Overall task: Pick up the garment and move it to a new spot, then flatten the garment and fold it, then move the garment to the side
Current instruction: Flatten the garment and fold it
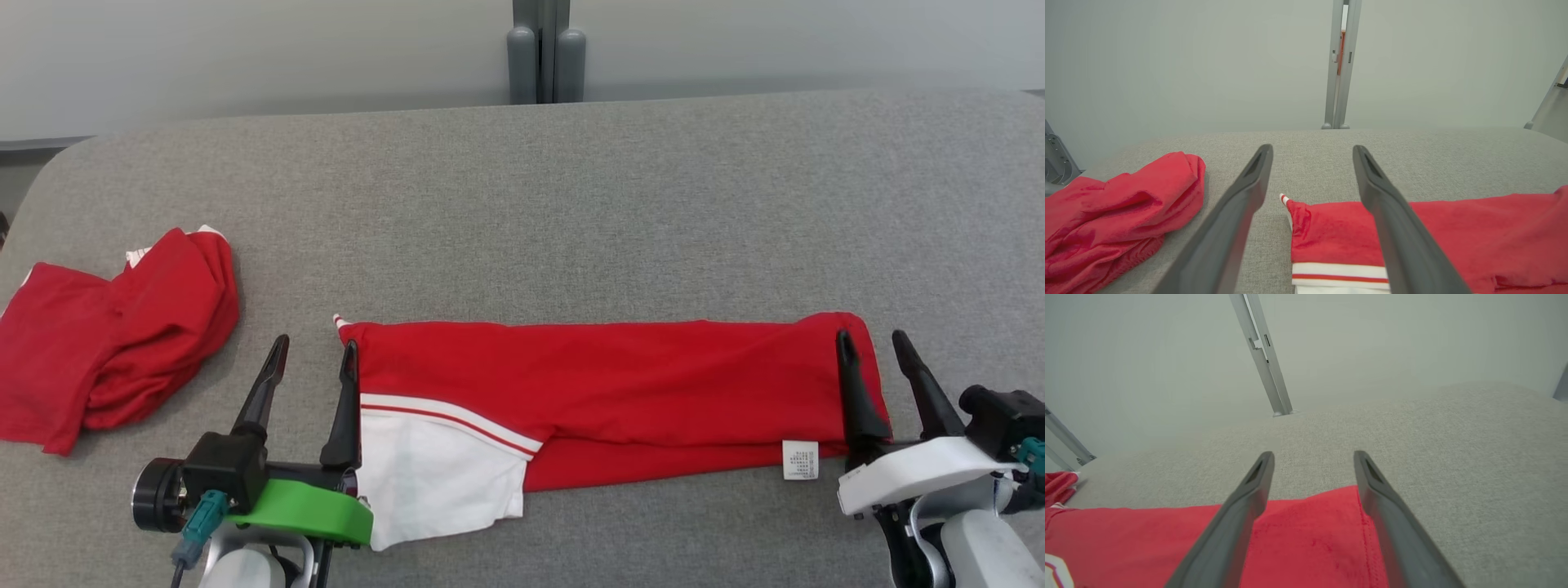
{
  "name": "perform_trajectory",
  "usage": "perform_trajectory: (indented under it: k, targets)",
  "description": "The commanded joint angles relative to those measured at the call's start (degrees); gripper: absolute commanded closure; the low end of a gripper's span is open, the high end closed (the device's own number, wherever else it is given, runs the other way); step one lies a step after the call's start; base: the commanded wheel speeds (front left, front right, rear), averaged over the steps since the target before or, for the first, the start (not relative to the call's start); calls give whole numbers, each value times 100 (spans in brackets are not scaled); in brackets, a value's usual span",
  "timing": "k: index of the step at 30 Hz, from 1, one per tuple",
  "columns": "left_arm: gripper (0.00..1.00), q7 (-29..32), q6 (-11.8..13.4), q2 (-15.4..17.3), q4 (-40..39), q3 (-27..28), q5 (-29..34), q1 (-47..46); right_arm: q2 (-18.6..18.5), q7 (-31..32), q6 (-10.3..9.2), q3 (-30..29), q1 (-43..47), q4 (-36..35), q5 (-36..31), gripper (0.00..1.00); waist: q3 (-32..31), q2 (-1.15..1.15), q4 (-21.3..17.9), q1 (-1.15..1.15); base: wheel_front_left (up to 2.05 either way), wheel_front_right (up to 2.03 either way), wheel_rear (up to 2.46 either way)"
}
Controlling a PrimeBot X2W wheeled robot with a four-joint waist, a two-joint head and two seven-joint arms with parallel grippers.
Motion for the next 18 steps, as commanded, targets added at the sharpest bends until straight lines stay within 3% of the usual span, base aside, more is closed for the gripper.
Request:
perform_trajectory:
  k: [1, 11, 18]
  targets:
    - [0, 0, -39, -21, -9, 34, 75, -45, 41, -15, 2, -100, 45, 175, -81, 0, 24, 0, 16, 0, 0, 0, 0]
    - [0, 0, -116, -65, -29, 78, 305, -160, 362, -15, 1, -752, -256, 1463, -349, 0, 222, 0, 83, 0, 0, 0, 0]
    - [0, 0, -146, -71, -38, 74, 388, -236, 486, -16, 1, -815, -518, 1979, -275, 0, 342, 0, 90, 0, 0, 0, 0]
